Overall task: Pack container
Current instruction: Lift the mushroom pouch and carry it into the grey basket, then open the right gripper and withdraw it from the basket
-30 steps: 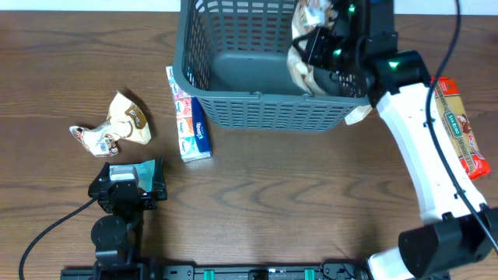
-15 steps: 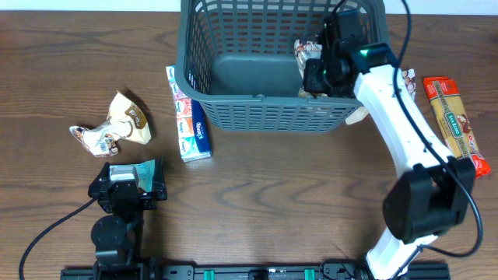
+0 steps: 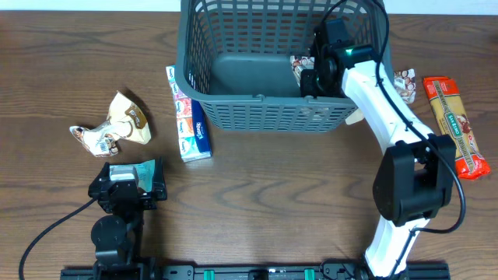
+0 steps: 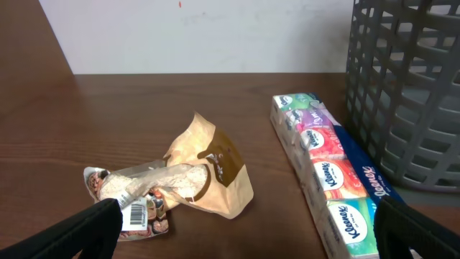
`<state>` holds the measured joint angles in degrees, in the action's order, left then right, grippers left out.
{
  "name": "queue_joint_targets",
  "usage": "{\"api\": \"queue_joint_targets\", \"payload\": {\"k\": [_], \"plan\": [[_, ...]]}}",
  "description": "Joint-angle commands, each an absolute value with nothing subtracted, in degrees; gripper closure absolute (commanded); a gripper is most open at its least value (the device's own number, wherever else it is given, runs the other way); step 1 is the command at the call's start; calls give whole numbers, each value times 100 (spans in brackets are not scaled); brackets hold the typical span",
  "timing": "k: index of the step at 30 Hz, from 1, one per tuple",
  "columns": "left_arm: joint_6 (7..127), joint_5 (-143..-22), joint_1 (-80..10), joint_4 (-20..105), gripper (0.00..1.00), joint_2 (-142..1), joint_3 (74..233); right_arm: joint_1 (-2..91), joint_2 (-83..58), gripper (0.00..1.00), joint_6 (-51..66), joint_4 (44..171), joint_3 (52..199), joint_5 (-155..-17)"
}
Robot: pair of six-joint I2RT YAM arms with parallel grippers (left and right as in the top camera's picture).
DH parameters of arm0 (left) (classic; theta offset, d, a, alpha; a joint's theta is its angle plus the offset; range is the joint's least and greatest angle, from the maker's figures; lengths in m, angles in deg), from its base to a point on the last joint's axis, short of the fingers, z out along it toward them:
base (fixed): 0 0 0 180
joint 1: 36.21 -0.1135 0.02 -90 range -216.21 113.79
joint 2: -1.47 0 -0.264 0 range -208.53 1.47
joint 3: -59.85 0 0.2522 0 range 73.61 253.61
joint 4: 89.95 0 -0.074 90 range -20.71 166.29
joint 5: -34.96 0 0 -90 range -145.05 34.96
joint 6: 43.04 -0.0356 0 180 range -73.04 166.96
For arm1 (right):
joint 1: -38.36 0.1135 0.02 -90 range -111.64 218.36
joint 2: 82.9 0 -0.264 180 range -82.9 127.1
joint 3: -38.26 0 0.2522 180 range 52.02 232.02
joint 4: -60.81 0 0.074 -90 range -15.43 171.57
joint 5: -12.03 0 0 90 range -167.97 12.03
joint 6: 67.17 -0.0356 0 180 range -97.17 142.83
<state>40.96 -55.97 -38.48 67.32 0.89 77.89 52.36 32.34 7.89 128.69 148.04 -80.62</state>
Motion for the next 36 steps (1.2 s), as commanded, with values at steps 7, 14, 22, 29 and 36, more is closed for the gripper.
{"api": "queue_joint_targets", "payload": {"k": [7,14,22,29,36], "plan": [[4129,-5611,-3878,6675,1,129,7636,5201,3439,55,877,12963,14829,-7951],[4129,-5611,-3878,6675,2,129,7636,5192,3409,9,879,13062,15047,-7964],[4129,-5611,-3878,6675,1,129,7636,5192,3404,1,1180,14056,17185,-8473],[4129,-5611,-3878,6675,1,129,7636,5105,3400,1,1099,15119,19869,-8338],[4127,-5611,-3878,6675,1,129,7636,4436,3398,1,-903,15674,21390,-7194]]}}
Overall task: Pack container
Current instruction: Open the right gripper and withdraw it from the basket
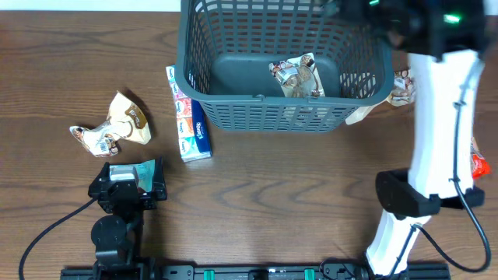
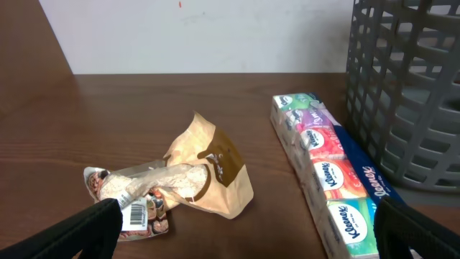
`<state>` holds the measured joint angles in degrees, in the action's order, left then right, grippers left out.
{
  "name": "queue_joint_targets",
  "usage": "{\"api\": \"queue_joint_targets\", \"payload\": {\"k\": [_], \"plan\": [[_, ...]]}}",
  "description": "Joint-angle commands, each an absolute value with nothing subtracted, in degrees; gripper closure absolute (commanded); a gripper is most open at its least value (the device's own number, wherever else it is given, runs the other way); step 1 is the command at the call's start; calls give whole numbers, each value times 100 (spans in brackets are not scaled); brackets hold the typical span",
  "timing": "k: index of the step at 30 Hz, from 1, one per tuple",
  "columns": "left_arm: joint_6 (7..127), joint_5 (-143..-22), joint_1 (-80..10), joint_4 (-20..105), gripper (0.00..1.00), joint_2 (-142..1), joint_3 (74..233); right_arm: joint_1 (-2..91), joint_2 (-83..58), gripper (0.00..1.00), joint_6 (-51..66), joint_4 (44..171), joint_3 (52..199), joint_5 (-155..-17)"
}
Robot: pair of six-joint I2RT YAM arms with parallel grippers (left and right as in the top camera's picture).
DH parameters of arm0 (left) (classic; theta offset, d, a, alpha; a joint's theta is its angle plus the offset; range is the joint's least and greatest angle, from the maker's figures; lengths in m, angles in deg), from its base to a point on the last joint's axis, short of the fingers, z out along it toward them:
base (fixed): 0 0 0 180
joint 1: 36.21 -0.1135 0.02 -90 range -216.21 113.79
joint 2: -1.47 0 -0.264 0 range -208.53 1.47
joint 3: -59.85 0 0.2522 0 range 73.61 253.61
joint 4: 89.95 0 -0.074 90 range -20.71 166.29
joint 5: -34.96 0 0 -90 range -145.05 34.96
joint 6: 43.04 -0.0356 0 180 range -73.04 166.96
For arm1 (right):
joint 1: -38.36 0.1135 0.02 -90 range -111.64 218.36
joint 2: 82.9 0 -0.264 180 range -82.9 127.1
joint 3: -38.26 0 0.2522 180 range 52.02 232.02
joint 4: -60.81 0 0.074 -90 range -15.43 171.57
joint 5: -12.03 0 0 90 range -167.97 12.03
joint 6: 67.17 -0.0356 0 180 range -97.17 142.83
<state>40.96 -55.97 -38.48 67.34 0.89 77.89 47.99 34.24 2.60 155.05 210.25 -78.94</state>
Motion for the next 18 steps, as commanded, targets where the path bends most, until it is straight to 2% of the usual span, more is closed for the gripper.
{"api": "queue_joint_targets", "payload": {"k": [1,5,9,18], "plan": [[4129,-5611,-3876,6675,1,129,7636,4287,3398,1,-1276,15800,21491,-7044],[4129,-5611,-3878,6675,1,129,7636,3643,3356,1,-2295,16284,21604,-6845],[4129,-5611,-3878,6675,1,129,7636,3081,3424,1,-2581,16417,21510,-6851],[4127,-5611,-3878,6675,1,129,7636,2740,3929,1,-3525,16264,20391,-6871]]}}
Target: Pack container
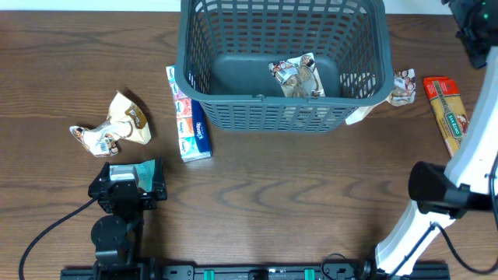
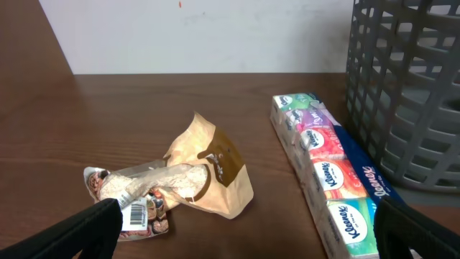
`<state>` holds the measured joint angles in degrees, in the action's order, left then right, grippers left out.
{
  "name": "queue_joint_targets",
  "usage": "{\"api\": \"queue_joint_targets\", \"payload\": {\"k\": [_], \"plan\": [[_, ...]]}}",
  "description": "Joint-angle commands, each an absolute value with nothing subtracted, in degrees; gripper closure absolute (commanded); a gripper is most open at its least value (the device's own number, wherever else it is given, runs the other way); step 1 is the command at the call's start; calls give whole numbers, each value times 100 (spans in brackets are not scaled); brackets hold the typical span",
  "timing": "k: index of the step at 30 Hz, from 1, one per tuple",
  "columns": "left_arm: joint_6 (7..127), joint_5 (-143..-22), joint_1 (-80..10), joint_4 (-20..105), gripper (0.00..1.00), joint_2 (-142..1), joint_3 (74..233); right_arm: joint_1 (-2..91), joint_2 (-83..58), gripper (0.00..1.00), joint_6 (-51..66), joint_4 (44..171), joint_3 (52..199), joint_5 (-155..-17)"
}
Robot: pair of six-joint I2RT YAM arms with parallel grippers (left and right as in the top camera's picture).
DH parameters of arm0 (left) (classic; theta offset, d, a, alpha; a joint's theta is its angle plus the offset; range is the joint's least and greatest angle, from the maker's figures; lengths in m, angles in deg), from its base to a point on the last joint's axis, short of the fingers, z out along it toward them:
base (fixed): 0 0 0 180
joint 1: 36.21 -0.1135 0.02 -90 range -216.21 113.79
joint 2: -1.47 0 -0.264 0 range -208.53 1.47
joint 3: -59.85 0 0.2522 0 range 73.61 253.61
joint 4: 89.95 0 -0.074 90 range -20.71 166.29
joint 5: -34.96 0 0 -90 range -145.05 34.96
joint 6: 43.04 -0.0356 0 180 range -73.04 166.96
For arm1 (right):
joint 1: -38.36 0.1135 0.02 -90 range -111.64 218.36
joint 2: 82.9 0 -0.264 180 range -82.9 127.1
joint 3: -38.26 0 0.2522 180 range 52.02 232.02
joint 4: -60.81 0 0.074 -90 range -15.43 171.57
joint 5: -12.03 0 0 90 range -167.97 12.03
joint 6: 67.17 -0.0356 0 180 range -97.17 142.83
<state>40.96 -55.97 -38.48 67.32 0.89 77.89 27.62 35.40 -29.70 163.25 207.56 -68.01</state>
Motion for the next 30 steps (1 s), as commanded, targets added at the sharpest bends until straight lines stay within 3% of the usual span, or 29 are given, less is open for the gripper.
{"api": "queue_joint_targets", "payload": {"k": [1,13,30], "plan": [[4129,-5611,-3878,6675,1,129,7633,2742,4056,1,-3525,16174,20253,-7066],[4129,-5611,-3878,6675,1,129,7636,2753,5413,1,-4022,15995,19961,-8276],[4129,-5611,-3878,6675,1,129,7636,2875,5625,1,-4575,16174,19252,-7221]]}}
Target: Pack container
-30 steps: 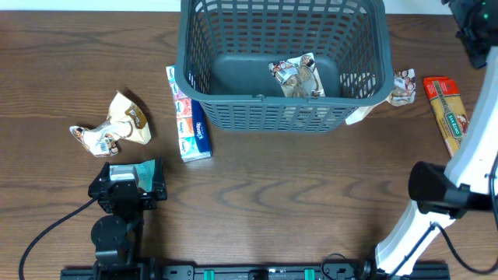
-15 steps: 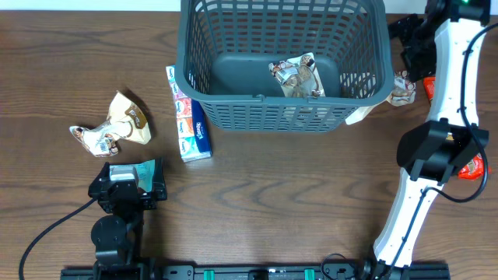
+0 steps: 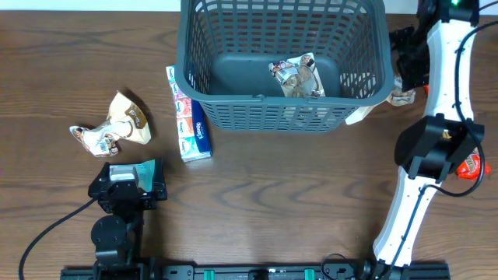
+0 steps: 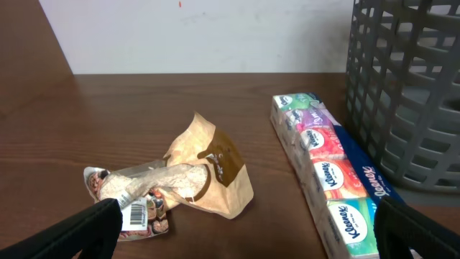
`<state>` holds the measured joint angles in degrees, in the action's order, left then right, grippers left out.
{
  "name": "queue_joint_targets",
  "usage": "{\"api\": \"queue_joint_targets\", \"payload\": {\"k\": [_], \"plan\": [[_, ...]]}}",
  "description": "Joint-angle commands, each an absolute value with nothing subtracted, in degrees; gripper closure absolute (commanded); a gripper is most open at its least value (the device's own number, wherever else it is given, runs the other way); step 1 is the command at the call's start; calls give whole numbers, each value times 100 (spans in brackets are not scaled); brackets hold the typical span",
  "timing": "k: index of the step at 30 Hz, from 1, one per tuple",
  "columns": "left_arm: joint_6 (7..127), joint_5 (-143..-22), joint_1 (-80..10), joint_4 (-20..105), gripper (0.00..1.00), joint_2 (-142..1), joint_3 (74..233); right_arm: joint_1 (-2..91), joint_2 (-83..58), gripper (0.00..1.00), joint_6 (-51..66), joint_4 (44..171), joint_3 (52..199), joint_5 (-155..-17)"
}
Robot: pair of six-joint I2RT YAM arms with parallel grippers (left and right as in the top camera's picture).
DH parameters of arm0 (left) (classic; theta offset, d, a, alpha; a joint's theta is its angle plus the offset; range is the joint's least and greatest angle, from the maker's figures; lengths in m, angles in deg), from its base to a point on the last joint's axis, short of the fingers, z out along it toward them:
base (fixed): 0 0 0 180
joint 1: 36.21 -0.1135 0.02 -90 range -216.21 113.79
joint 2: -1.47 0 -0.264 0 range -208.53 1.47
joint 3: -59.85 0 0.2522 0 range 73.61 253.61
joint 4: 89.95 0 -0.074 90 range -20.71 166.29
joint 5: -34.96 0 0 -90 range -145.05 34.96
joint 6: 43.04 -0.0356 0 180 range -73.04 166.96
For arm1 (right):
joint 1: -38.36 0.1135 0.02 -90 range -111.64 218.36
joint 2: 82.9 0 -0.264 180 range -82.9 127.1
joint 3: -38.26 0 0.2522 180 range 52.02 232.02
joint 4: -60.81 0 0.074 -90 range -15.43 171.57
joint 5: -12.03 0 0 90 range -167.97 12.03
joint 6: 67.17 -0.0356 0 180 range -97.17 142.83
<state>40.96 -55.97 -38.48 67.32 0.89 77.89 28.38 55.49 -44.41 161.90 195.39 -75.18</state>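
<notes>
The grey basket (image 3: 284,117) stands at the back middle with one snack packet (image 3: 296,76) lying on its floor. My right gripper (image 3: 408,66) hangs just off the basket's right rim, over a small patterned packet (image 3: 402,96); its jaws are too dark to read. A long Kleenex tissue pack (image 3: 189,118) (image 4: 332,188) lies along the basket's left side. Left of that pack is a crumpled tan snack bag (image 3: 113,127) (image 4: 183,178). My left gripper (image 3: 128,177) (image 4: 244,241) rests low at the front left, open and holding nothing, facing the bag and the tissues.
A red-orange package (image 3: 473,166) peeks out from behind the right arm near the table's right edge. A beige scrap (image 3: 359,115) sticks out under the basket's right front corner. The left arm's cable trails off at the front left.
My right arm has come back into view: its gripper was out past the top right corner and now sits beside the basket's right rim, over the small packet. The arm hides most of the red package.
At first my right gripper was down inside the basket at a snack packet. Then the packet lay loose on the basket floor with the arm raised above. The gripper then stood far right, and is now beside the rim. My left arm never moved.
</notes>
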Motion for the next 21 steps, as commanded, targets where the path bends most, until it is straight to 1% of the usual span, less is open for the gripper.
{"api": "queue_joint_targets", "payload": {"k": [1,5,10,21], "plan": [[4129,-5611,-3878,6675,1,129,7636,2873,5623,1,-4572,16124,19095,-7223],[4129,-5611,-3878,6675,1,129,7636,2884,5625,1,-4511,15776,18466,-7243],[4127,-5611,-3878,6675,1,129,7636,2913,5625,1,-4089,15188,17902,-7398],[4129,-5611,-3878,6675,2,129,7633,2935,5625,1,-3783,14443,17331,-7413]]}}
